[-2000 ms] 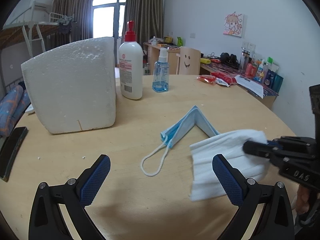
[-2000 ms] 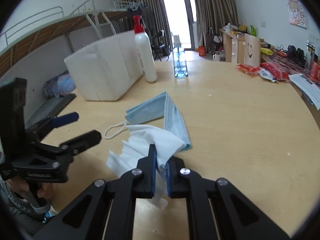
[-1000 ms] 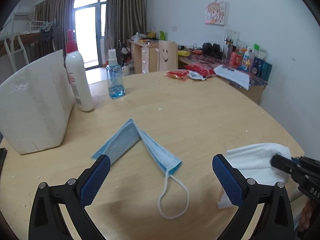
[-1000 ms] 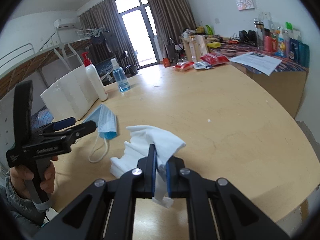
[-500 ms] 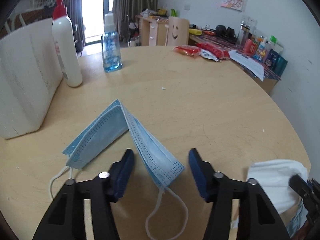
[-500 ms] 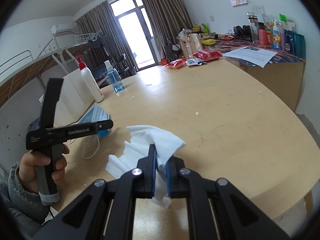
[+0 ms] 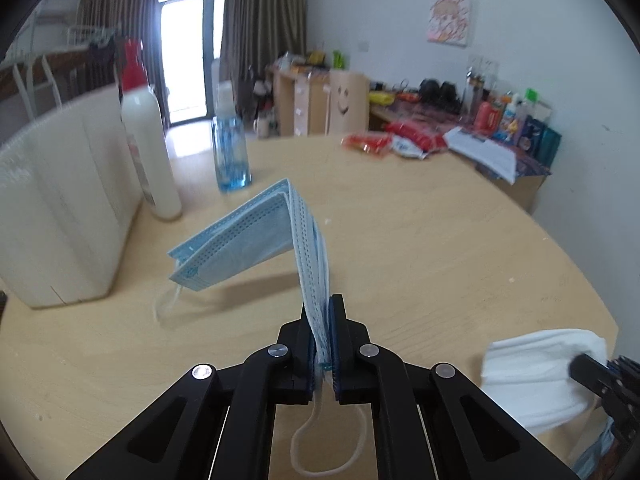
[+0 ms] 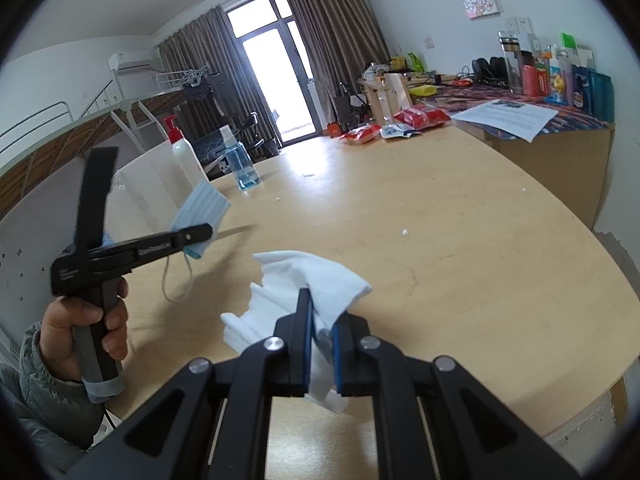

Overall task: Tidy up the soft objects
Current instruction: 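Grasp the blue surgical mask with the left gripper and lift it, then carry the blue mask and white mask over the white foam box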

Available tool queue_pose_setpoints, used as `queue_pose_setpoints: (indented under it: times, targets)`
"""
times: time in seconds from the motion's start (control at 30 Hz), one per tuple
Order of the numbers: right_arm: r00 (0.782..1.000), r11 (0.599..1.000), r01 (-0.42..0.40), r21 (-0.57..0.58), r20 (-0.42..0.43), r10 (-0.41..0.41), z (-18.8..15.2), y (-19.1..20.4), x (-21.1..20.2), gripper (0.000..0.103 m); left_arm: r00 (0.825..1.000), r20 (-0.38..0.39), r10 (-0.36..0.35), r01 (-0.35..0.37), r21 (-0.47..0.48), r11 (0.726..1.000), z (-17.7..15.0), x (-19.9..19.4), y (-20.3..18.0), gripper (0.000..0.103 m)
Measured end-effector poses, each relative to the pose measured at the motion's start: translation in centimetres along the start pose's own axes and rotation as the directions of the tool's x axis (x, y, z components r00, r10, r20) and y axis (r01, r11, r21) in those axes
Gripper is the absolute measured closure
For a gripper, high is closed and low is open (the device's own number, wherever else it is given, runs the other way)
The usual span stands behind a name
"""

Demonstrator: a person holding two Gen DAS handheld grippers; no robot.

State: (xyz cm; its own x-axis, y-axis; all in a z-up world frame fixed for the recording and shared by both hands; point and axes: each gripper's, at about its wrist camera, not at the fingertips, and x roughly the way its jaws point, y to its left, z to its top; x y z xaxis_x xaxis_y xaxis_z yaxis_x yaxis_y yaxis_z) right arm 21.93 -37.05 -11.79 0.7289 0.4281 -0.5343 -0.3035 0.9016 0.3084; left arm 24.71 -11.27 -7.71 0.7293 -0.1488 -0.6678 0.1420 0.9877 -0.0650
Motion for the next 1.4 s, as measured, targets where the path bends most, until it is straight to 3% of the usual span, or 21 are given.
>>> queue_pose_setpoints:
  times: [0.23,0.5,1.4]
  targets:
    - [0.999,1.000,-0.012,-0.024,0.033,0.013,0.7,1.3,-1.0,0.092,0.991,0.135,-0.019,0.010,0.064,0.998,0.4,-4.6,-0.1,0.097]
    - [0.996,0.998,-0.020,-0.053,0.081,0.024,1.6,3.0,-2.5,0.092,0.976,0.218,-0.016,-0.003,0.085,0.996,0.1,-8.6,0.5,0.097]
    - [0.967,0.980,-0.053,-0.191,0.237,0.098,4.4,10.1,-6.9,0.092,0.908,0.419,0.016,-0.062,0.097,0.993,-2.3,-19.9,3.0,0.097]
